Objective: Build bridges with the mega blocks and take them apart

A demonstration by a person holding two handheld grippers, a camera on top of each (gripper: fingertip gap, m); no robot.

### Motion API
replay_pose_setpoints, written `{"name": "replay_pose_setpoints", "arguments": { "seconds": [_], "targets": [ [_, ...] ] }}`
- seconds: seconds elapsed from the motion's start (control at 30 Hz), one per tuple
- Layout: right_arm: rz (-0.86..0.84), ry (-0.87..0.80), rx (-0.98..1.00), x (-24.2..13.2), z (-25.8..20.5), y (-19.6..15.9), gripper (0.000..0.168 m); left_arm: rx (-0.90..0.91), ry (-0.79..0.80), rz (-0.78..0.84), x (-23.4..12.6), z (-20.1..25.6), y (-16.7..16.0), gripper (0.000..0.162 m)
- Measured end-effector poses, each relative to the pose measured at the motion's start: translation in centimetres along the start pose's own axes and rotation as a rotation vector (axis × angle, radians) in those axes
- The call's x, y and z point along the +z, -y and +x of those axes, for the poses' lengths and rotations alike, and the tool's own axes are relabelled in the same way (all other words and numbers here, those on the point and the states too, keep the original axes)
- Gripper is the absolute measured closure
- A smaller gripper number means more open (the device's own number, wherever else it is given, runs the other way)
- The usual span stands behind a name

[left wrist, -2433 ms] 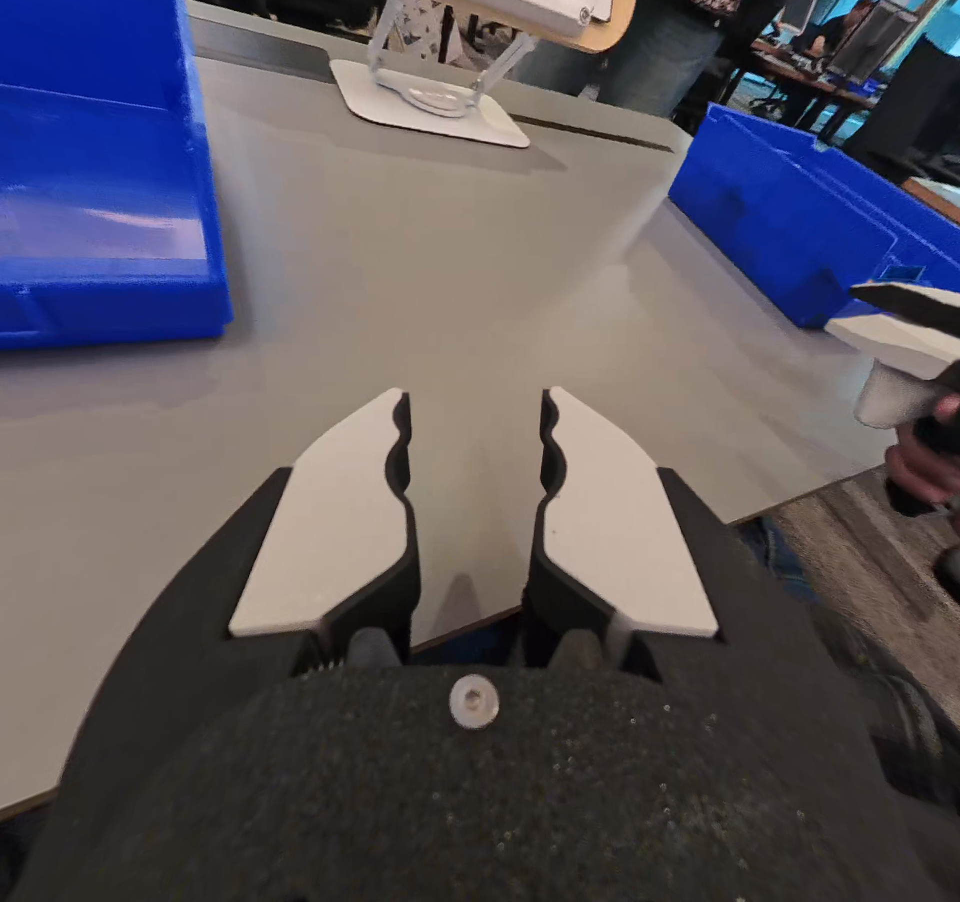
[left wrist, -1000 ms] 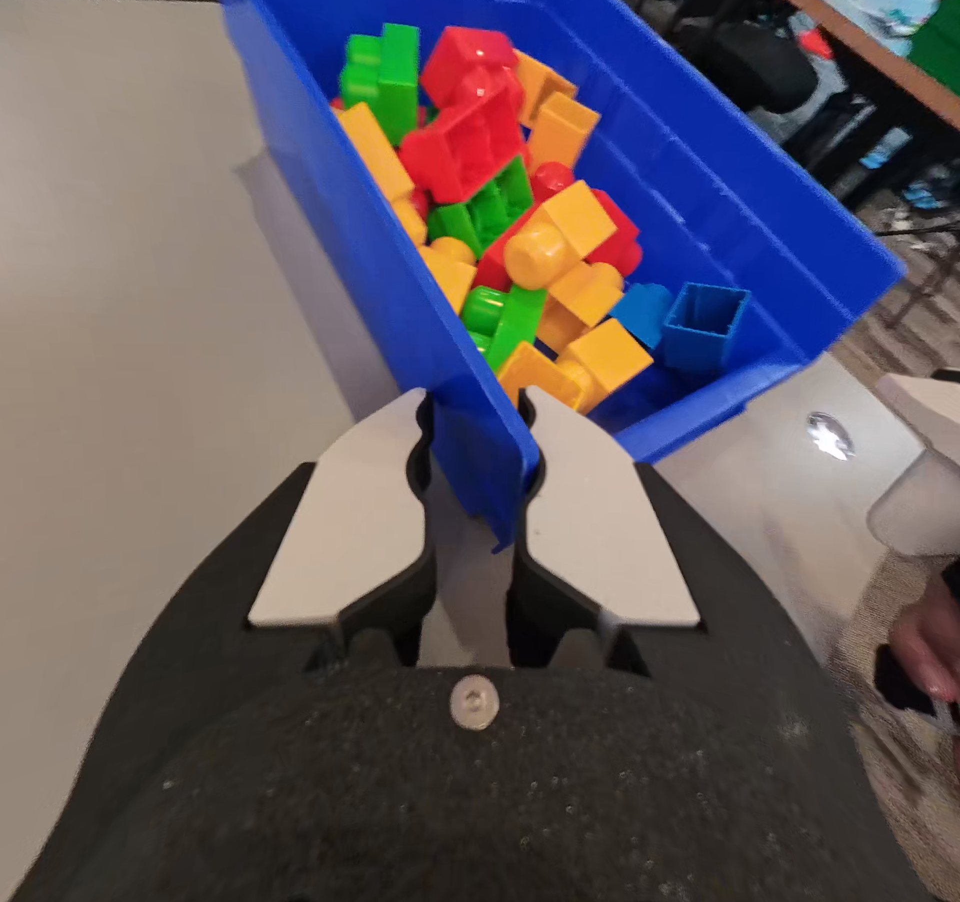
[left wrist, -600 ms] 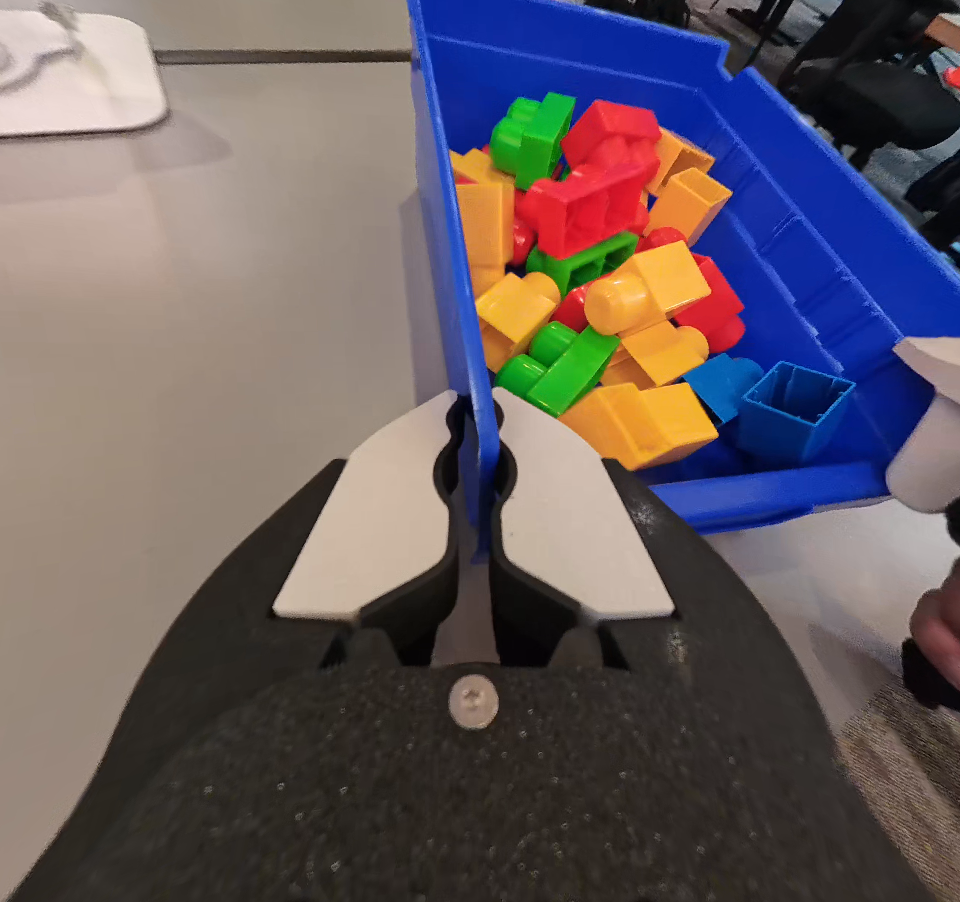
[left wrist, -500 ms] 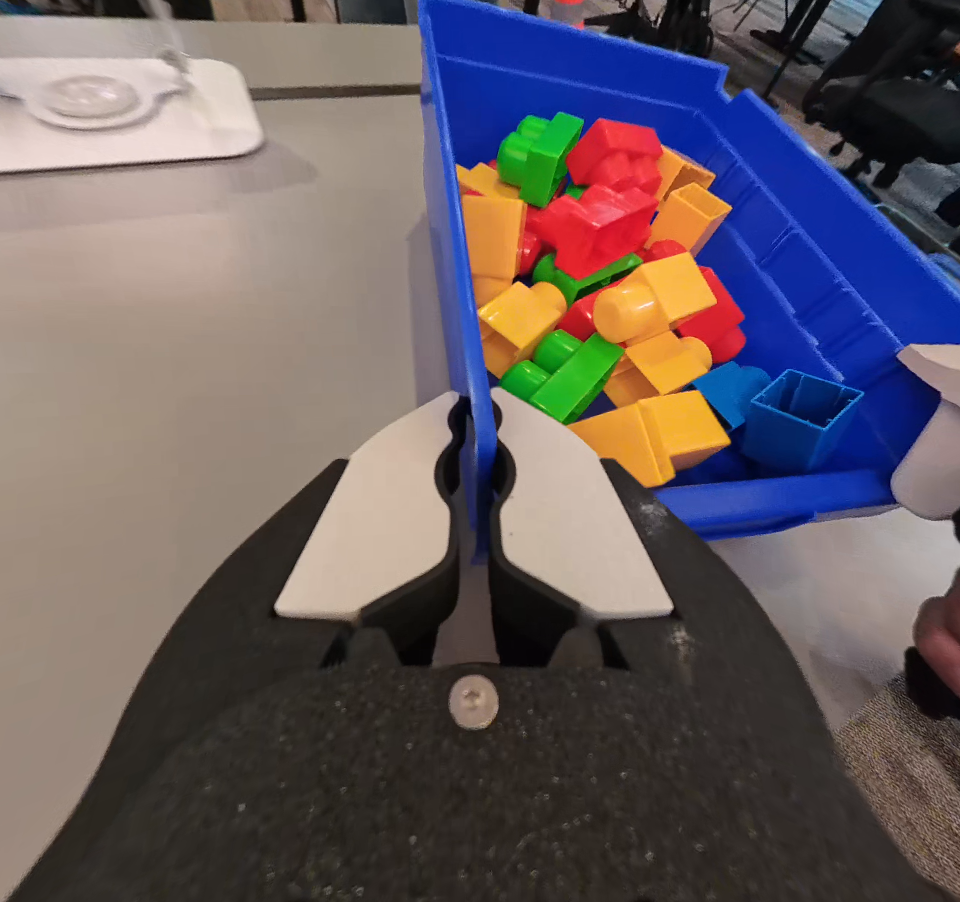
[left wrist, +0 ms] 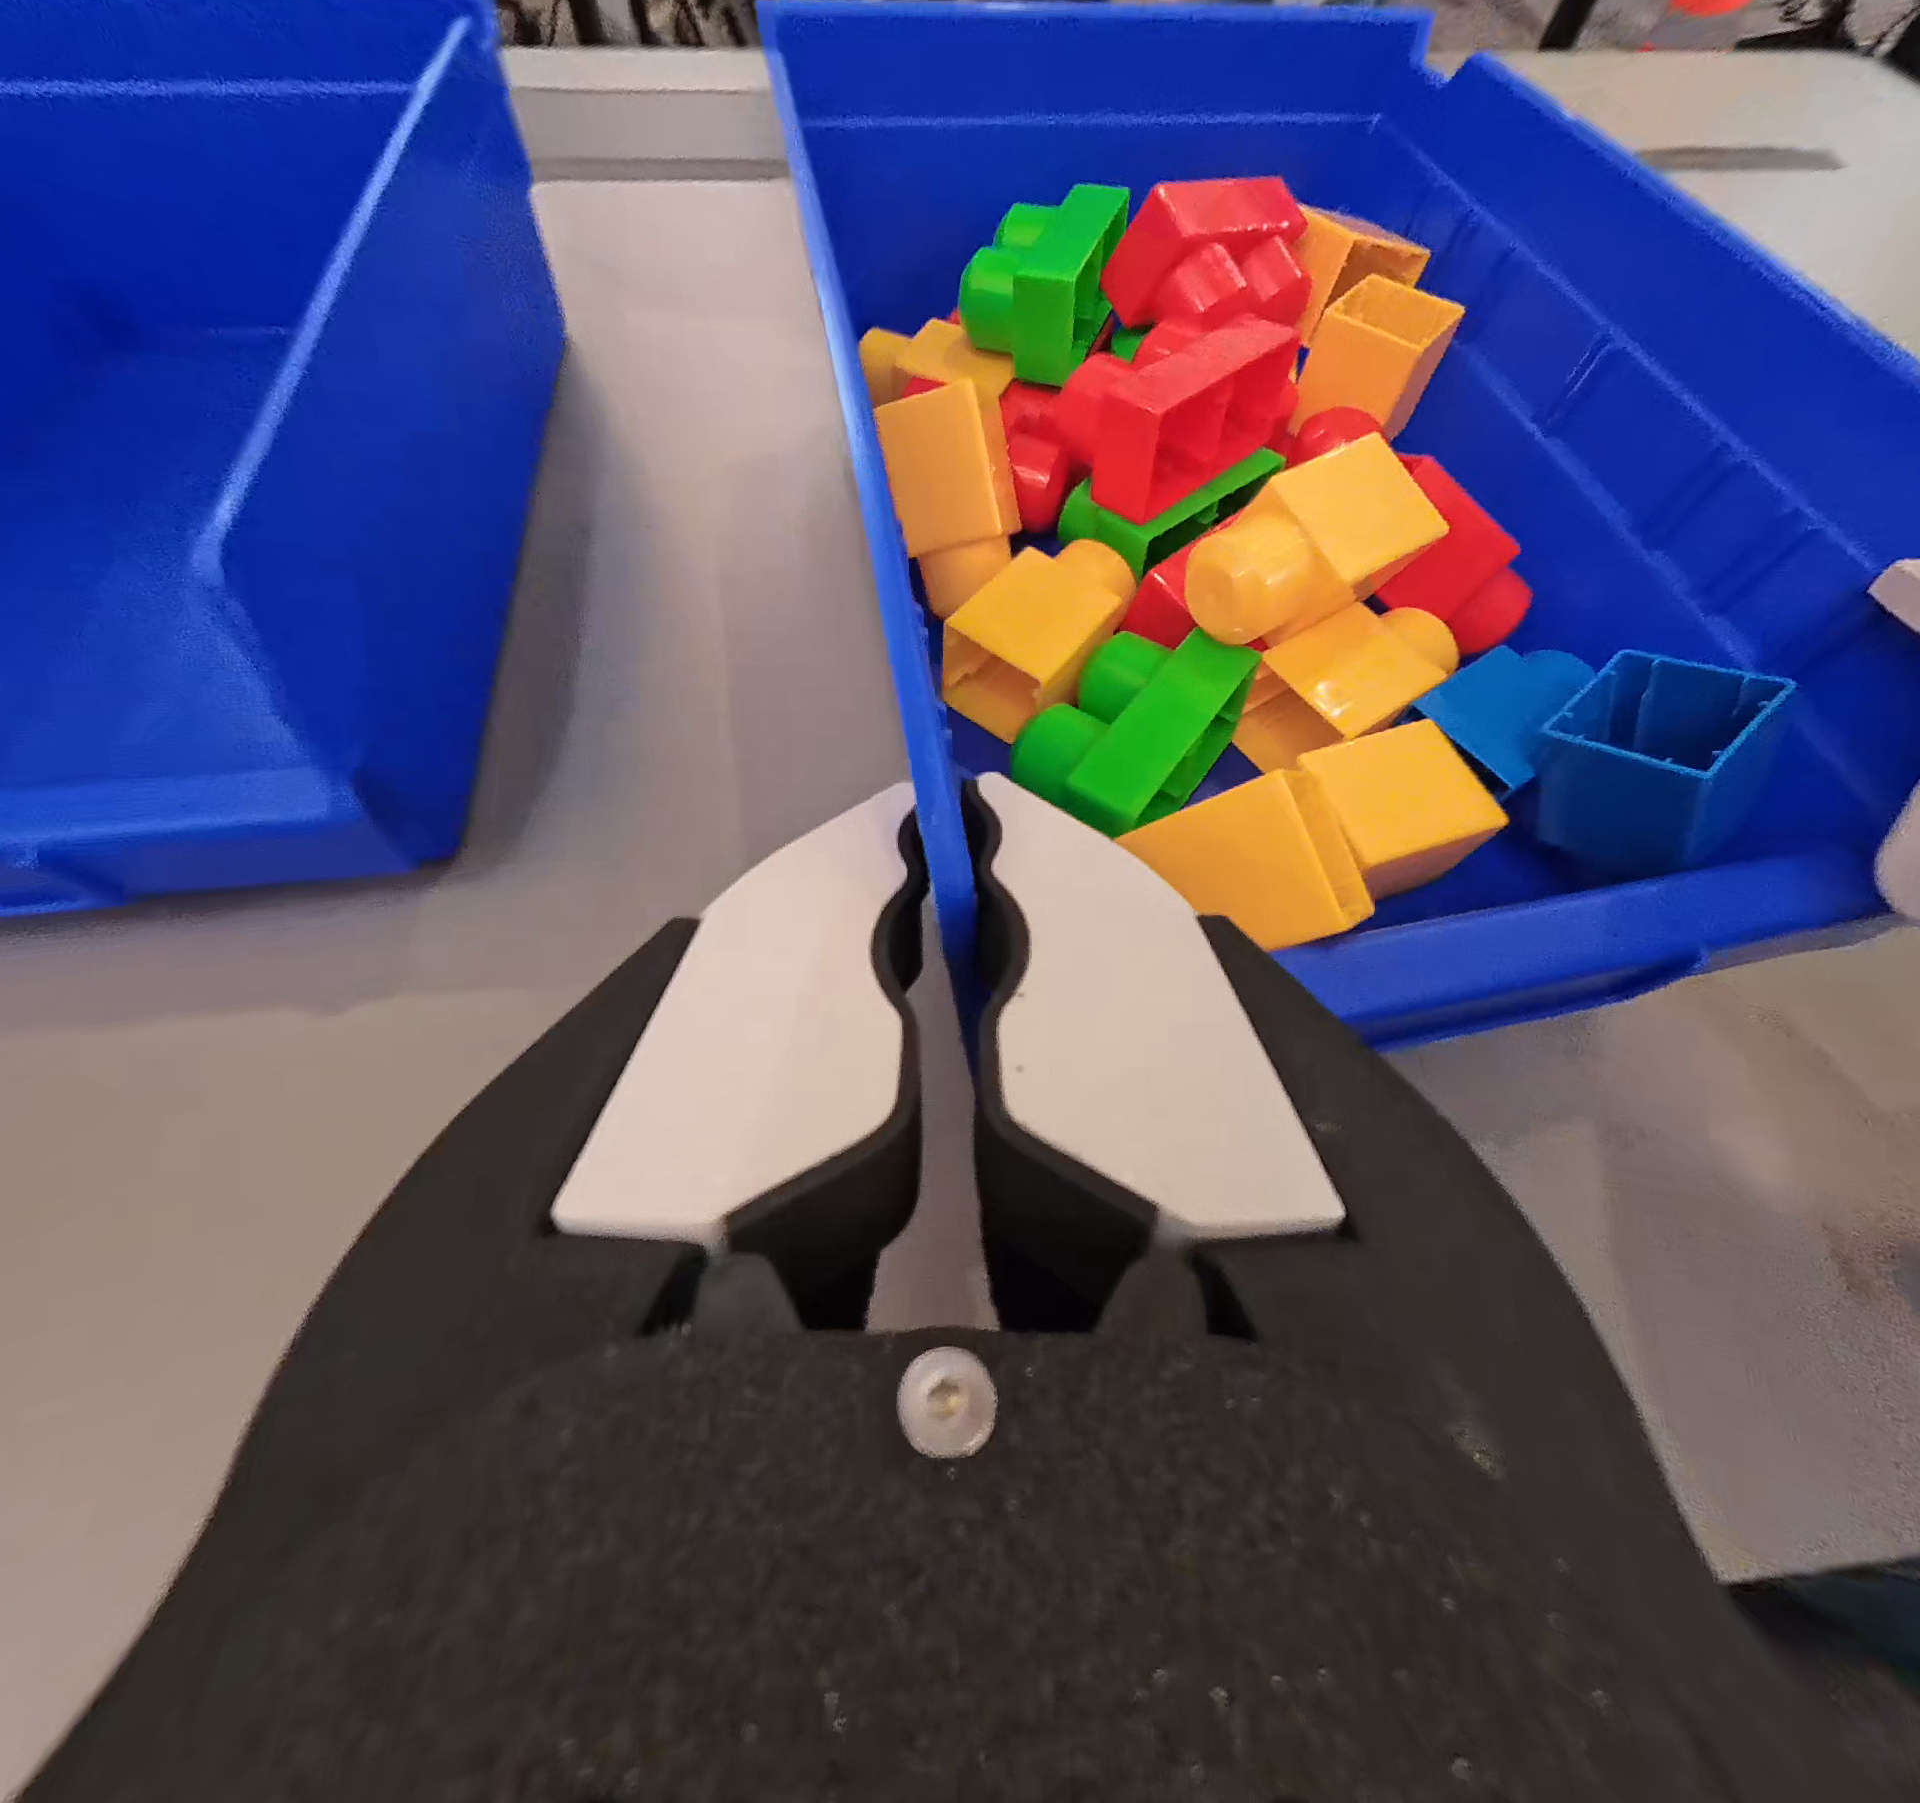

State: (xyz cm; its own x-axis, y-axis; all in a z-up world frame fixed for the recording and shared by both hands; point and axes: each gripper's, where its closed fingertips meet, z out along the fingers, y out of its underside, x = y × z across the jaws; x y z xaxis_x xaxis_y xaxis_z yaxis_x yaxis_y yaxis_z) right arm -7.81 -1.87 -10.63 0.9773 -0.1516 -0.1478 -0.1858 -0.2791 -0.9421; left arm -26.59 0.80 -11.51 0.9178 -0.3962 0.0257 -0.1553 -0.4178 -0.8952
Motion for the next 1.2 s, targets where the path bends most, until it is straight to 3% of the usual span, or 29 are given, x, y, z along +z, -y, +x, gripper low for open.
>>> {"name": "replay_pose_setpoints", "arguments": {
  "seconds": [0.17,0.2,0.23,0.27,0.37,0.47,0.6,0.67,0.87,0.9,0.97,1.07,1.2],
  "targets": [
    [-0.017,0.043,-0.025,0.8,-1.0,-0.7,0.164,-0.055,-0.045,-0.004,0.6,-1.3,-1.2,0.148],
    [-0.026,0.074,-0.022,0.7,-1.1,-0.7,0.161,-0.056,-0.087,-0.005,0.3,-0.8,-1.2,0.13],
    [-0.026,0.121,-0.007,0.3,-1.4,-0.7,0.148,-0.066,-0.111,0.004,-0.2,-0.7,-0.9,0.108],
    [-0.022,0.162,-0.01,-0.3,-1.6,-0.7,0.134,-0.082,-0.102,0.038,-1.0,-1.0,-0.4,0.098],
    [0.071,0.175,-0.095,-3.1,-0.7,-0.1,0.13,-0.135,-0.004,0.235,-5.3,-4.3,2.1,0.104],
    [0.18,0.202,-0.114,-5.3,-0.7,1.8,0.135,-0.199,0.201,0.331,-9.0,-11.9,3.4,0.109],
    [0.229,0.197,-0.178,-5.8,-1.2,2.7,0.14,-0.211,0.336,0.09,-7.7,-24.3,0.9,0.102],
    [0.222,0.227,-0.179,-5.9,-2.1,2.4,0.142,-0.251,0.287,0.024,-5.5,-27.9,0.1,0.103],
    [0.18,0.349,-0.244,-6.5,-8.1,-0.1,0.143,-0.19,0.217,-0.021,0.6,-32.2,1.5,0.109],
    [0.16,0.386,-0.243,-6.8,-9.8,-0.9,0.142,-0.188,0.202,-0.037,1.5,-32.3,1.4,0.117],
    [0.107,0.47,-0.25,-7.2,-13.6,-3.0,0.142,-0.177,0.229,-0.062,2.5,-32.9,1.0,0.151],
    [0.04,0.52,-0.356,-7.2,-19.0,-5.4,0.142,-0.218,0.143,-0.072,1.6,-31.4,0.4,0.159],
    [0.021,0.484,-0.4,-5.4,-23.1,-5.5,0.138,-0.149,0.248,-0.083,-3.2,-29.0,-2.0,0.158]
  ]
}}
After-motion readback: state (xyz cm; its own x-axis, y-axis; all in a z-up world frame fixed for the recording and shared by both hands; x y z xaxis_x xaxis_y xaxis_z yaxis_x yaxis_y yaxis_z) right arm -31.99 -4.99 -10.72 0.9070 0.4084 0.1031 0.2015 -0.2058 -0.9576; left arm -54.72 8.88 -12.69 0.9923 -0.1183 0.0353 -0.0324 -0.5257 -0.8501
